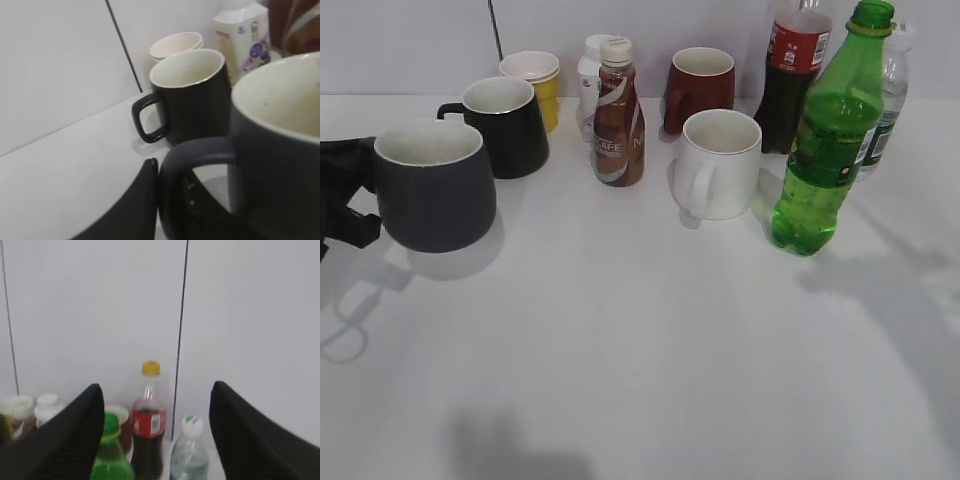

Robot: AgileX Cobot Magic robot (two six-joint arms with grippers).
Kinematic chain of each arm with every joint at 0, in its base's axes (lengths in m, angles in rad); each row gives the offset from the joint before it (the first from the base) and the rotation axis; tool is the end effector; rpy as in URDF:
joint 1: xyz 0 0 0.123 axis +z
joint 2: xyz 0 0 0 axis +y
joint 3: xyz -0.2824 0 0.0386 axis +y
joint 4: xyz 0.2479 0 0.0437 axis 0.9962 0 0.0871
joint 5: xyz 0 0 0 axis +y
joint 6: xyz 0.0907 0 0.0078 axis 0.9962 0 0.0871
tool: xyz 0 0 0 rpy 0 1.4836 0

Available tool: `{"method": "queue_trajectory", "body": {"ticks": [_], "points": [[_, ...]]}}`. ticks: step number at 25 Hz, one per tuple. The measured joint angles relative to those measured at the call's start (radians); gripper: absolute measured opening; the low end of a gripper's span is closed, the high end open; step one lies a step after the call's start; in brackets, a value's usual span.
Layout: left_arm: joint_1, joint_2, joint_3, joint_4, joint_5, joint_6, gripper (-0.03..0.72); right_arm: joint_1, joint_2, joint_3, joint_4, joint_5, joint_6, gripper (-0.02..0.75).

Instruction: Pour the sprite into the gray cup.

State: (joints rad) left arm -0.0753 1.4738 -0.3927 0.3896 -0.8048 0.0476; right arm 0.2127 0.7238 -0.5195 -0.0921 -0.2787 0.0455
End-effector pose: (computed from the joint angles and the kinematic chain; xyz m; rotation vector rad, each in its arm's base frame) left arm 0.2489 -0.0437 0.1897 0.5471 1.7049 -0.0704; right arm 0.1514 0.0351 0.3459 -0.2009 1.3979 0.1583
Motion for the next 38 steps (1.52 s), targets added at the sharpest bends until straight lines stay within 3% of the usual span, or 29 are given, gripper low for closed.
{"method": "queue_trajectory", "body": {"ticks": [4, 9, 13, 17, 21, 29, 33, 35, 38], "points": [[-0.001, -0.020, 0.020, 0.001, 0.007, 0.000, 0.058, 0.000, 0.170, 0.060, 0.000, -0.046, 0.072, 0.482], [-0.001, -0.024, 0.027, 0.001, 0.018, 0.000, 0.058, 0.000, 0.293, 0.238, -0.002, -0.214, 0.157, 0.481], [-0.001, -0.025, 0.027, 0.001, 0.003, 0.000, 0.058, 0.000, 0.415, 0.304, -0.098, -0.355, 0.160, 0.494], [-0.001, -0.025, 0.027, 0.001, -0.004, 0.000, 0.058, 0.000, 0.562, 0.304, -0.197, -0.511, 0.160, 0.566], [-0.001, -0.025, 0.027, 0.001, -0.016, -0.001, 0.058, 0.000, 0.709, 0.289, -0.183, -0.570, 0.160, 0.651], [-0.001, -0.025, 0.027, 0.003, -0.023, -0.001, 0.058, 0.000, 0.906, 0.127, -0.179, -0.630, 0.170, 0.662], [-0.018, -0.025, 0.027, 0.024, -0.025, -0.001, 0.058, 0.000, 0.986, 0.022, -0.233, -0.633, 0.217, 0.662], [-0.048, -0.026, 0.027, 0.028, -0.023, -0.001, 0.058, 0.000, 1.020, -0.018, -0.249, -0.633, 0.256, 0.645], [-0.113, -0.027, 0.027, 0.032, 0.010, -0.004, 0.058, 0.000, 1.034, -0.036, -0.257, -0.628, 0.274, 0.463]]}}
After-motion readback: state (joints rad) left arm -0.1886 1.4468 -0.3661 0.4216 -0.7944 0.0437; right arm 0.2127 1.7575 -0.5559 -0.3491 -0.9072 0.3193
